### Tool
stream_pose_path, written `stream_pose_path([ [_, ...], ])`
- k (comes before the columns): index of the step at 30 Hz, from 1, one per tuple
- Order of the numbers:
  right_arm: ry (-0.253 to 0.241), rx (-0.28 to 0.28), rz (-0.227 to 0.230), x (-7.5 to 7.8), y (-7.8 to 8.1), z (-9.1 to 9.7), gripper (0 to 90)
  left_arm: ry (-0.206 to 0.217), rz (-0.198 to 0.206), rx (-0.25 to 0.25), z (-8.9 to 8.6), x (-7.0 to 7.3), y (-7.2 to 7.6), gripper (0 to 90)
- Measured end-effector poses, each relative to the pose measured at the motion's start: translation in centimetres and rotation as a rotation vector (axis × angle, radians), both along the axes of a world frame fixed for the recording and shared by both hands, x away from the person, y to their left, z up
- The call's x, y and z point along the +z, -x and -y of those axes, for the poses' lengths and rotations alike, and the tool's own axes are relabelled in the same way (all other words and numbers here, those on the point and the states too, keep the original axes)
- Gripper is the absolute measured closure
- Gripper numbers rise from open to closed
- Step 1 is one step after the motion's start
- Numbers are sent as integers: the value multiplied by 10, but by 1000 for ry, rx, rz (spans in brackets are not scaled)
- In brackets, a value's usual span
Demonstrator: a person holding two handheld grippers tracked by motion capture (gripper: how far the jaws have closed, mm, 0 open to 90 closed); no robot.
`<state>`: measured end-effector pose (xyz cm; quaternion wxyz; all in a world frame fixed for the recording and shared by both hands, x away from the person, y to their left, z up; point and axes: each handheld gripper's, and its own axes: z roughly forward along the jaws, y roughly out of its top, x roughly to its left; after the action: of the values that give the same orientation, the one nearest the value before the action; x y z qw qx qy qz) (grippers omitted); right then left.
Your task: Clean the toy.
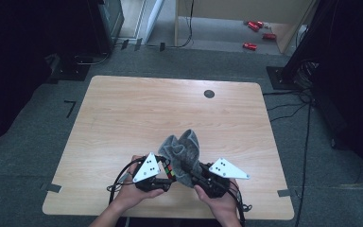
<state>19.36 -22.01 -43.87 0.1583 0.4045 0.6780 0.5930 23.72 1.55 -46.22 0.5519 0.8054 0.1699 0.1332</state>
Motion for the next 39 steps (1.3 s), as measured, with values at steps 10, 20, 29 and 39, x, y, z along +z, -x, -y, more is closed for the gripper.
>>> stream_pose_path([
  [10, -14, 41, 18, 3, 4, -4, 725, -12, -2, -20, 6, -2, 3, 342],
  [20, -33, -56, 0, -19, -14, 28, 734, 186, -111, 4, -22, 8, -13, 342],
  [29, 116, 168, 93, -35, -9, -5, 739, 271, -167, -1, -33, 12, -18, 341],
  [39, 134, 129, 178, -30, -11, 0, 737, 248, -178, -16, -31, 10, -18, 342],
])
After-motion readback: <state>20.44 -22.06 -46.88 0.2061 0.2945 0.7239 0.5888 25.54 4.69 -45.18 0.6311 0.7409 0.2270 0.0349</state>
